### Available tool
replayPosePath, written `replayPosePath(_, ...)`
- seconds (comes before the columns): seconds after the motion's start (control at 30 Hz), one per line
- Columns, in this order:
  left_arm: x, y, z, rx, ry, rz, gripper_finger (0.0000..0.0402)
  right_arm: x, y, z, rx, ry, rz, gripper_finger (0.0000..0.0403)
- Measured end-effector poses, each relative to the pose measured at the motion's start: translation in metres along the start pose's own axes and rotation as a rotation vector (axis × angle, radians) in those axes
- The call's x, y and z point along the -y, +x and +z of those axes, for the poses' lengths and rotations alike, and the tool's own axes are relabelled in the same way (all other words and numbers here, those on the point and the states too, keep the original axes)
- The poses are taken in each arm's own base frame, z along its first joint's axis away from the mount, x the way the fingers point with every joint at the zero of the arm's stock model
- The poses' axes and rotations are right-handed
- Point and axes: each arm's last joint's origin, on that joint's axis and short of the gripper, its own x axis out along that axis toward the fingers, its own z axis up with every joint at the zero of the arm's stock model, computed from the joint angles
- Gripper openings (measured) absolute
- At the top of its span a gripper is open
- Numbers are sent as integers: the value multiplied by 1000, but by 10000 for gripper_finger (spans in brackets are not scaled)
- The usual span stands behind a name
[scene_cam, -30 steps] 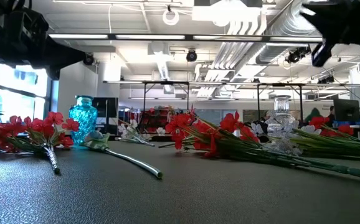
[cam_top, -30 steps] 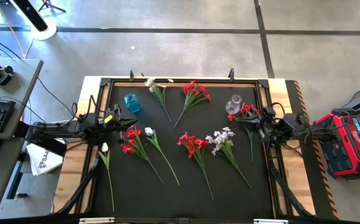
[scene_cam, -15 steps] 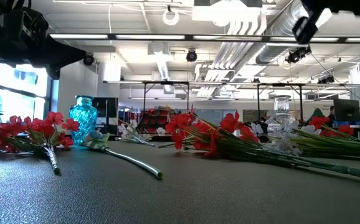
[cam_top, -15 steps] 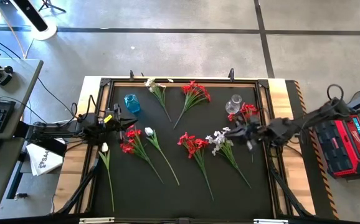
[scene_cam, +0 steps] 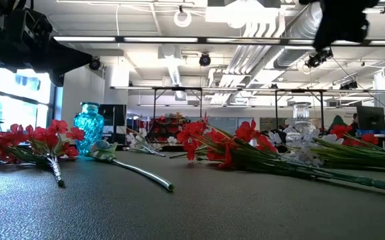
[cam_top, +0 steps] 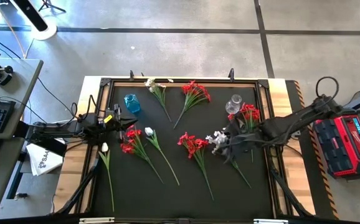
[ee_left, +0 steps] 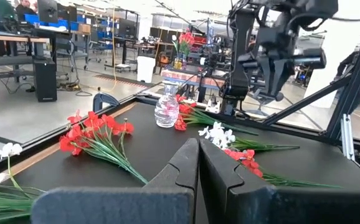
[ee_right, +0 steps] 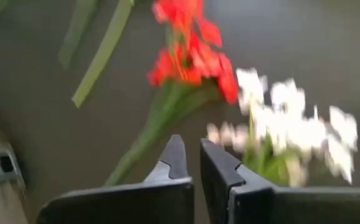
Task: Sort flowers into vase by color
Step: Put the white flowers into the transparent vase
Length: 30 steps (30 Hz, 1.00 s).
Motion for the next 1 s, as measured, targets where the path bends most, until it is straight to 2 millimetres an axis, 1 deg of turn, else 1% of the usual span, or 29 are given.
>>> replayPosePath(0.07,0,0,0,0,0,0,1,1,8,-1,-83,100,-55,8)
replayPosePath(0.13,0,0,0,0,0,0,1,1,19,-3,-163,171,-78,24)
replayPosePath(0.27,0,0,0,0,0,0,1,3,45,-15,-319,252,-141,85)
replayPosePath(0.43,0,0,0,0,0,0,1,8,75,-30,-432,285,-256,174)
replayPosePath(0.57,0,0,0,1,-1,0,1,7,93,-34,-471,254,-303,217)
replayPosePath(0.63,0,0,0,1,-1,0,1,8,100,-35,-485,237,-329,226)
replayPosePath(0.73,0,0,0,0,-1,0,1,10,112,-35,-507,215,-363,226)
replayPosePath(0.87,0,0,0,1,-1,0,1,12,128,-33,-542,178,-358,210)
replayPosePath(1.0,0,0,0,1,-1,0,1,15,139,-31,-571,146,-363,183)
